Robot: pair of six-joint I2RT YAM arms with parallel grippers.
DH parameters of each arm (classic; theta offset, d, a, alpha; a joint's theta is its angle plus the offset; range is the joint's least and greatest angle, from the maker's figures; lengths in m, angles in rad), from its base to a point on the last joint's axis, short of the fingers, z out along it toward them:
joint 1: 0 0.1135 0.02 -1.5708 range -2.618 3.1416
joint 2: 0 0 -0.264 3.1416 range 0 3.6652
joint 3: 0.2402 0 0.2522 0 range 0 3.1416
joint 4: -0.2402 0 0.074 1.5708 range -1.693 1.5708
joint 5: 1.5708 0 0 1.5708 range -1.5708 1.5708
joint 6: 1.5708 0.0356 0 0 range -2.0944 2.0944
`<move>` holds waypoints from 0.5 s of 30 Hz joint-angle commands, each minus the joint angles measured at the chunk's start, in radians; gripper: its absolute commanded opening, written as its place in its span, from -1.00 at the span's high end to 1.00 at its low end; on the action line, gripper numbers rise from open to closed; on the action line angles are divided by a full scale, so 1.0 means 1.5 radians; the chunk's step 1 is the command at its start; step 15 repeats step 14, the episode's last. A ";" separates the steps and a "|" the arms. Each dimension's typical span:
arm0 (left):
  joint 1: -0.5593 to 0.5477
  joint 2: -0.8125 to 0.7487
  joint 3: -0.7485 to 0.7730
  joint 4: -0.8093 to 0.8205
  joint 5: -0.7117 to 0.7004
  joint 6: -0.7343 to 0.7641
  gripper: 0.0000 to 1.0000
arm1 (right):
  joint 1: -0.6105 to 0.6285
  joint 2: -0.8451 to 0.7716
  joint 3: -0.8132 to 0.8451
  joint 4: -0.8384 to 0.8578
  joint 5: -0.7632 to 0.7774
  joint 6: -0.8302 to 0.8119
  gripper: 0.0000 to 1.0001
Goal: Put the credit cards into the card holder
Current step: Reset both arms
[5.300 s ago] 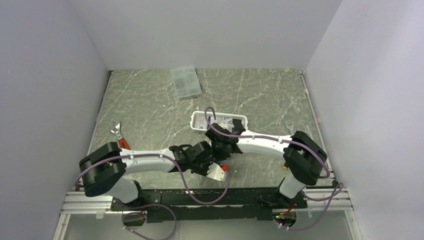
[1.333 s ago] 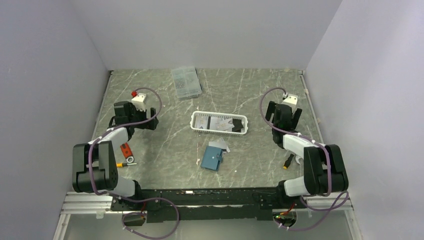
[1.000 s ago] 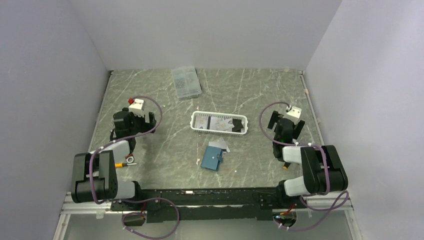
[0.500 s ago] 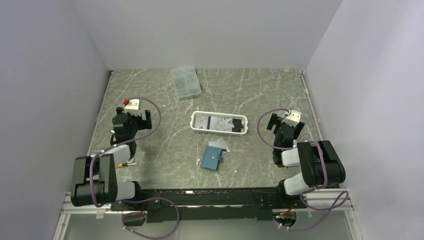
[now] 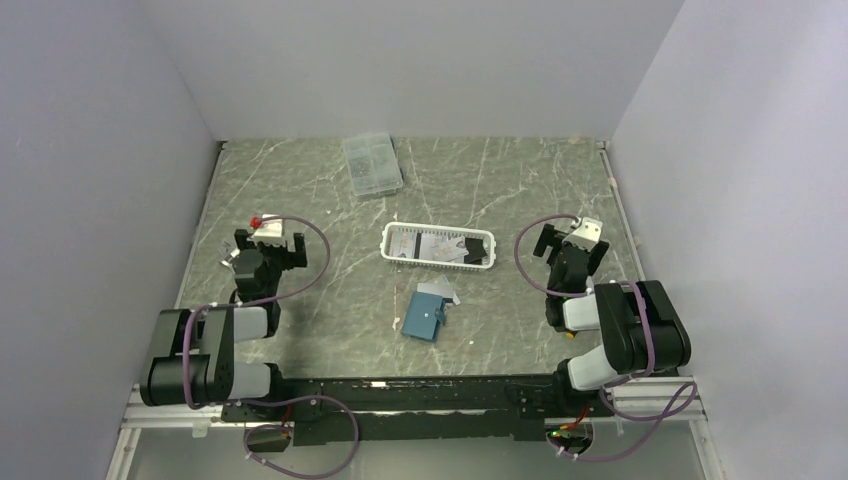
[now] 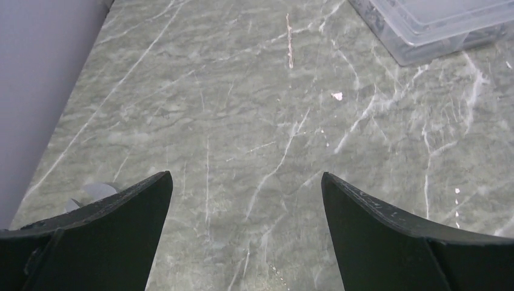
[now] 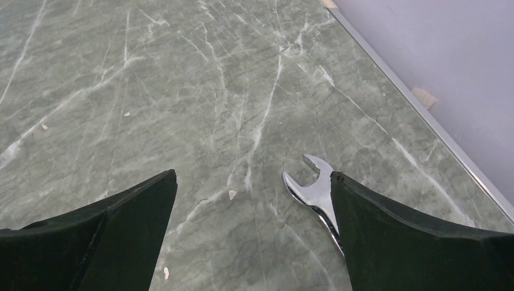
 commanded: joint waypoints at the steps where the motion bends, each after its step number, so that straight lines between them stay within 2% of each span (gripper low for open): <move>1: 0.000 -0.006 0.010 0.038 0.009 0.005 -0.99 | -0.005 -0.003 0.015 0.024 -0.004 0.001 -1.00; 15: 0.001 0.000 0.024 0.025 0.008 0.001 -0.99 | -0.005 -0.002 0.015 0.024 -0.005 0.001 -1.00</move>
